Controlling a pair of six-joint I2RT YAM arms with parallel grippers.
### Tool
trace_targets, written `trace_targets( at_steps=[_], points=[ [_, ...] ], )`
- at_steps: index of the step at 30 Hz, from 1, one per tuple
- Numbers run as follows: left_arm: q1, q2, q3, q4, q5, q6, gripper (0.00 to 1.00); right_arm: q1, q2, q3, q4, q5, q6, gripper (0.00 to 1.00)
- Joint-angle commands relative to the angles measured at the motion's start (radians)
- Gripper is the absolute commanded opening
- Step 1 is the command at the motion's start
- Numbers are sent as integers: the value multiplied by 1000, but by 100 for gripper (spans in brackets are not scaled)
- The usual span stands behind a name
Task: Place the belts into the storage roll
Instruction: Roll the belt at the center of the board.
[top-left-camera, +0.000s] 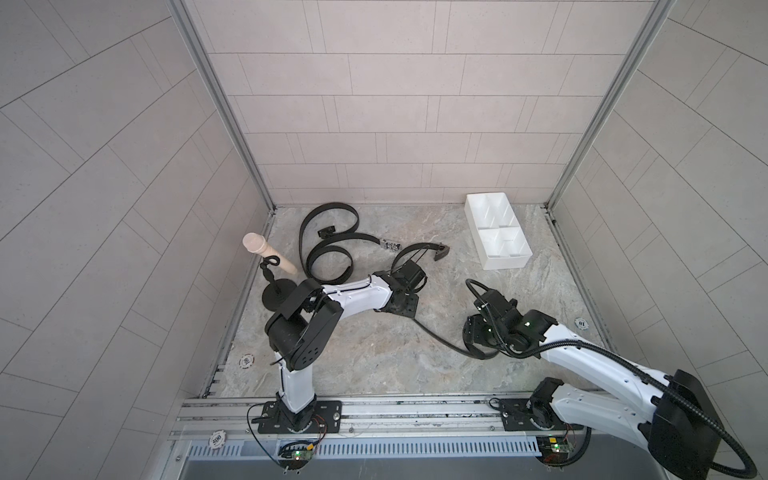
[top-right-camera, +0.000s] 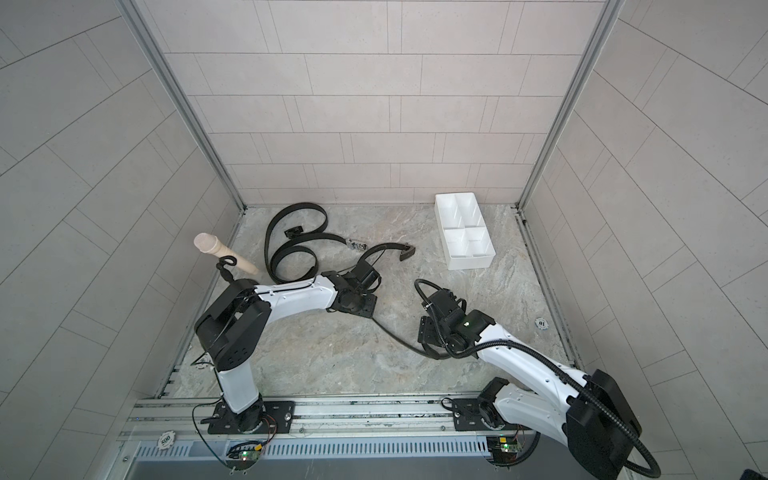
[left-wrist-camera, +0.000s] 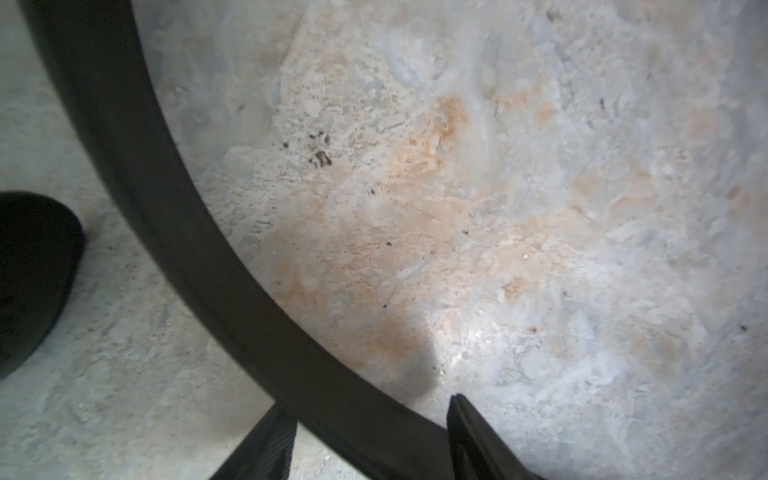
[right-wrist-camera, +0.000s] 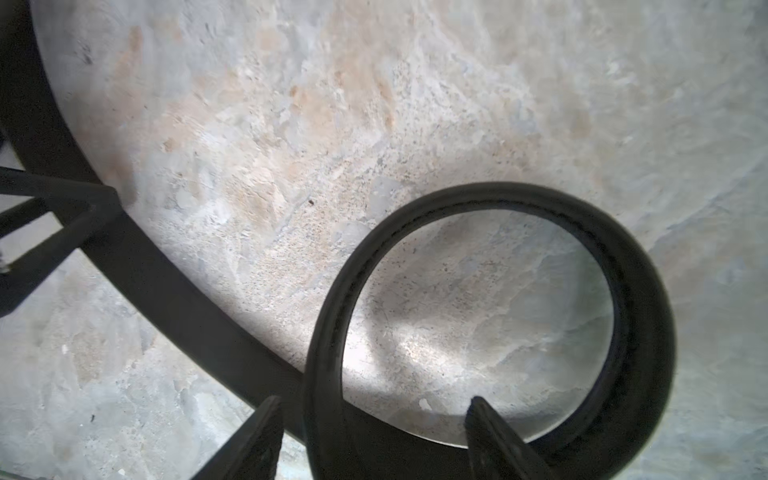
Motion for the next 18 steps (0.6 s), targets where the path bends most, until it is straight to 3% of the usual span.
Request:
trace_targets(
  at_steps=[1,4,9,11,14,18],
  points=[
    [-5,-15,-29,-47,-10,11,56,6,66,11,17,0,-4,72],
    [-5,-20,-39,-54,-13,19,48,4,152,68,48,-1,-25,64],
    [-5,-70,-81,-95,-46,41,33,14,261,138,89,-17,-42,35],
    [-6,-99,-105,-113,-67,59,28,14,292,171,78,10,-48,29],
    [-5,-142,-158,-122,-87,73,24,14,340,222,57,53,-67,24],
    [-5,-176,-191,-107,-114,90,24,54,432,264,76,6,-86,11]
  ],
)
